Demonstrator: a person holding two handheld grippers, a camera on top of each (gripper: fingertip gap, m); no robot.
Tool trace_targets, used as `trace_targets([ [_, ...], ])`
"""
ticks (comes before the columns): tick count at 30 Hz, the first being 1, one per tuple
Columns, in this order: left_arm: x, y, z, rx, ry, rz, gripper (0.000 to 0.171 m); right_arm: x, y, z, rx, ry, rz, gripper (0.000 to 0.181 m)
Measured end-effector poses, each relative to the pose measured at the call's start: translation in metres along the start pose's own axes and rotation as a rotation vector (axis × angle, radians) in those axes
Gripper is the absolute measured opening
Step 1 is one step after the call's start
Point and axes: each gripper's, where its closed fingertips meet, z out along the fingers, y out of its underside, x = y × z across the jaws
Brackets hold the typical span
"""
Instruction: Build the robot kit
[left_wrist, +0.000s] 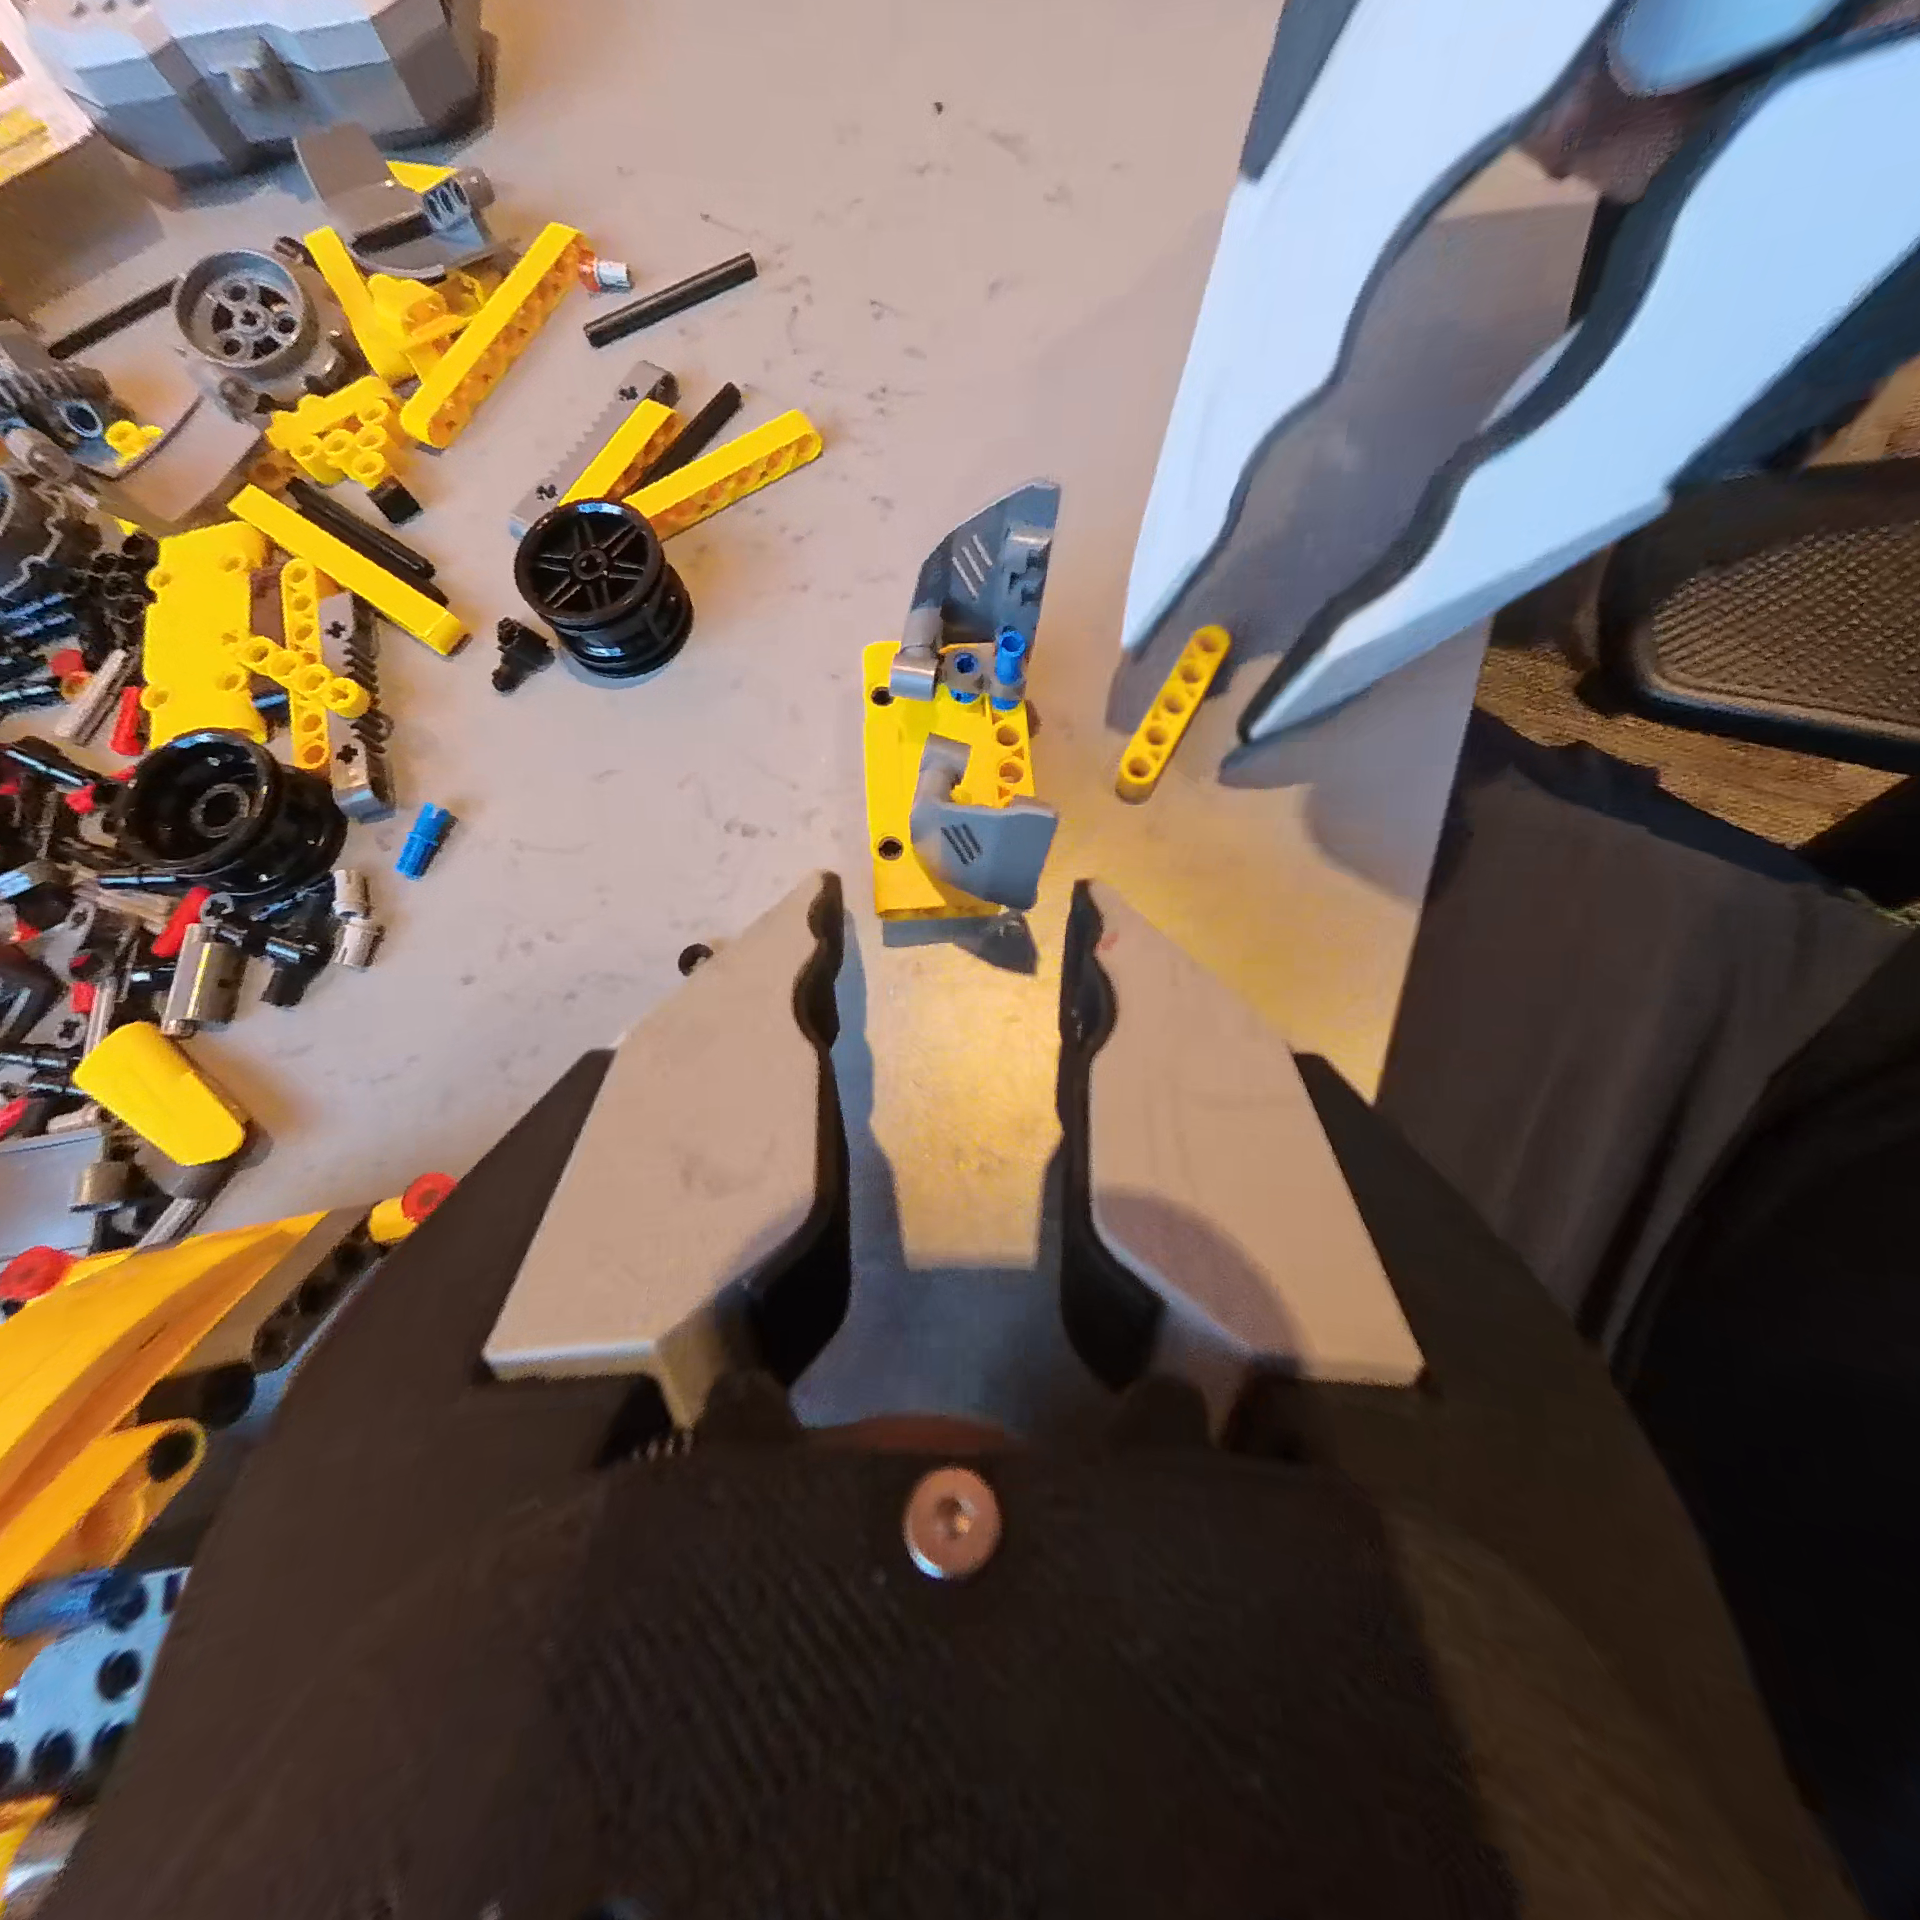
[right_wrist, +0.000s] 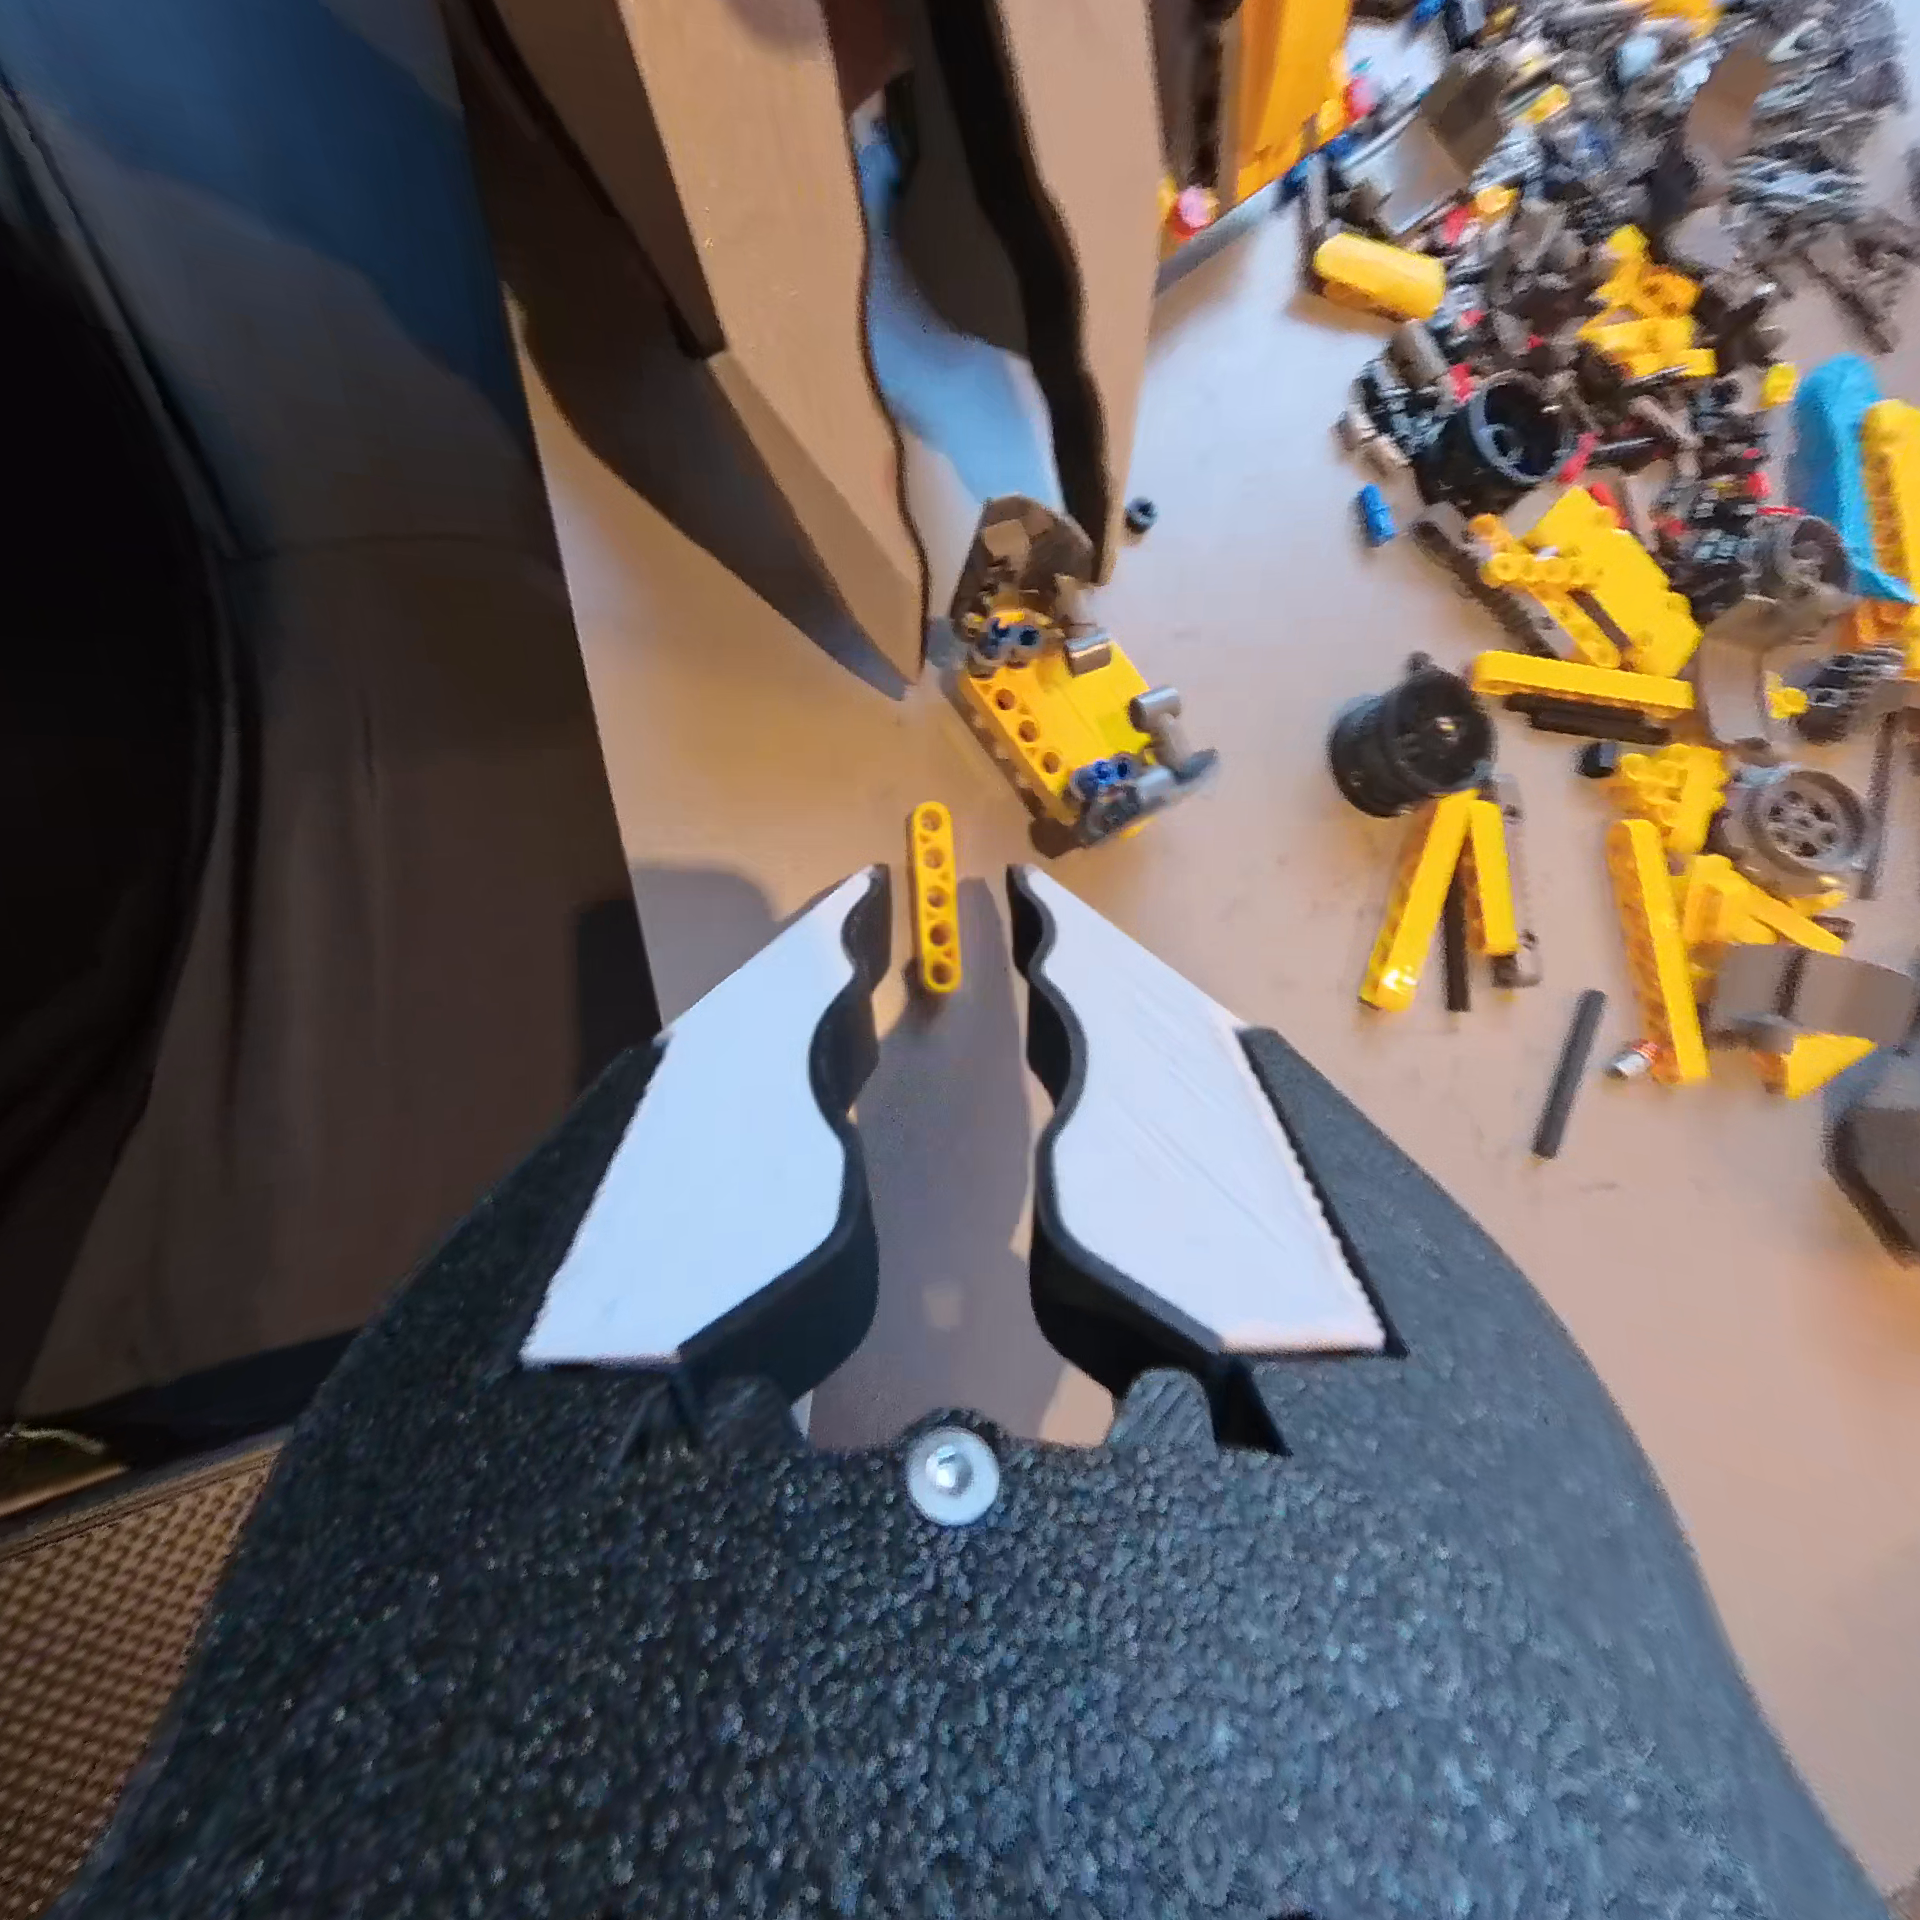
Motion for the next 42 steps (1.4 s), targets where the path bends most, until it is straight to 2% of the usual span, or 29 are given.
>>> trace_targets([
  [4,0.003,-0.009,-0.004,0.033,0.007,0.002,0.042,0.024,-0.010,-0.025,0.099,0.068,0.053,0.025],
  [6,0.006,-0.013,-0.006,0.046,0.019,0.026,0.044,0.035,-0.012,-0.029,0.114,0.060,0.036,0.041],
  [8,0.005,-0.013,-0.008,0.037,0.017,0.067,0.045,0.037,-0.015,-0.026,0.127,-0.011,0.005,0.056],
  [10,0.003,-0.010,-0.010,0.019,0.025,0.106,0.044,0.032,-0.020,-0.018,0.149,-0.114,-0.040,0.054],
  [14,0.007,-0.016,-0.016,0.026,0.057,0.205,0.034,0.027,-0.026,-0.002,0.146,-0.225,-0.137,0.048],
  [16,0.013,-0.017,-0.016,0.026,0.097,0.256,0.030,0.026,-0.023,0.003,0.115,-0.247,-0.170,0.031],
  [18,0.011,-0.014,-0.012,-0.004,0.099,0.301,0.023,0.027,-0.022,0.005,0.108,-0.246,-0.192,0.022],
  [29,0.012,-0.022,-0.011,-0.011,0.147,0.429,0.031,0.032,-0.015,-0.004,0.116,-0.229,-0.189,0.025],
  [32,0.013,-0.021,-0.005,-0.037,0.116,0.458,0.035,0.037,-0.013,-0.006,0.107,-0.213,-0.154,0.036],
  [36,0.012,-0.016,-0.001,-0.059,0.065,0.374,0.044,0.040,0.006,-0.013,0.085,-0.208,0.007,0.048],
  [39,0.017,-0.015,0.002,-0.050,0.073,0.236,0.049,0.035,0.021,-0.015,0.082,-0.187,0.082,0.048],
  [42,0.016,-0.024,0.001,-0.010,0.061,0.115,0.048,0.031,0.026,-0.022,0.103,-0.109,0.127,0.040],
])
